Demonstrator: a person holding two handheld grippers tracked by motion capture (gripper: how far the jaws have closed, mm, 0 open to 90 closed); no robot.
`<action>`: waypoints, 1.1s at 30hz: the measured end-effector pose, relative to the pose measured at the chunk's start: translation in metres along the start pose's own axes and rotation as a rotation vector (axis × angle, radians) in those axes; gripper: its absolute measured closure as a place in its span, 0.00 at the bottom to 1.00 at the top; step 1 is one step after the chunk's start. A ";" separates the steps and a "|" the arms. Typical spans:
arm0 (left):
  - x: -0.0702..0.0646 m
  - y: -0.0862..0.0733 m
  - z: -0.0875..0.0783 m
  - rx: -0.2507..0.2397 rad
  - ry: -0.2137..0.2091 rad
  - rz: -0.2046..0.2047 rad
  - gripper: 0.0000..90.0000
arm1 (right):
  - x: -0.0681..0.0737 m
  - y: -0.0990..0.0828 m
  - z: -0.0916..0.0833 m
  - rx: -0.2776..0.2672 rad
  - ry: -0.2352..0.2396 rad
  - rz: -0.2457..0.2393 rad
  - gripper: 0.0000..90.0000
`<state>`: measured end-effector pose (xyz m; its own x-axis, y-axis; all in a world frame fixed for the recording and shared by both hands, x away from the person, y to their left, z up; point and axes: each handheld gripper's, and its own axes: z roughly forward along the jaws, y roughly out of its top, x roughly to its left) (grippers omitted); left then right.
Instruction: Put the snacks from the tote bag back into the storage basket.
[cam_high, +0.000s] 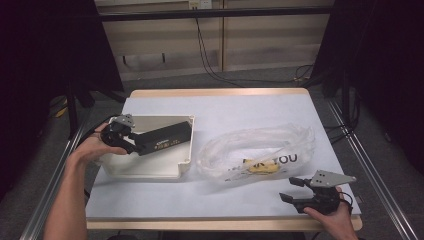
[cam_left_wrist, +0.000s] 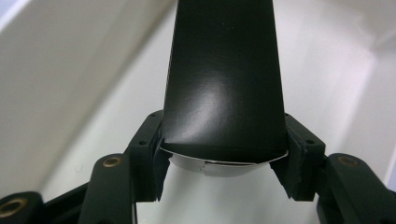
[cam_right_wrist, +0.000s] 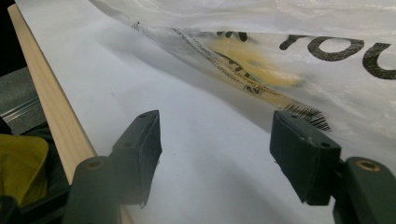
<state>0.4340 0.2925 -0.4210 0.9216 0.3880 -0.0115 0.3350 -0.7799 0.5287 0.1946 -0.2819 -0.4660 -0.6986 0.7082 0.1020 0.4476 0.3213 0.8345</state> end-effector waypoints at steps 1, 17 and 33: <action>0.000 0.000 0.001 0.005 -0.001 0.001 0.48 | 0.000 0.000 0.000 0.000 0.000 0.000 0.37; 0.002 0.003 0.010 0.122 0.002 0.008 0.46 | 0.000 0.000 0.000 0.004 0.003 -0.001 0.38; 0.004 0.005 0.009 0.154 0.073 -0.075 0.22 | 0.000 0.000 -0.001 -0.002 -0.008 -0.002 0.38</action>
<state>0.4411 0.2860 -0.4258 0.8783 0.4778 0.0184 0.4332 -0.8113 0.3926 0.1938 -0.2832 -0.4656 -0.6954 0.7122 0.0960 0.4451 0.3220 0.8356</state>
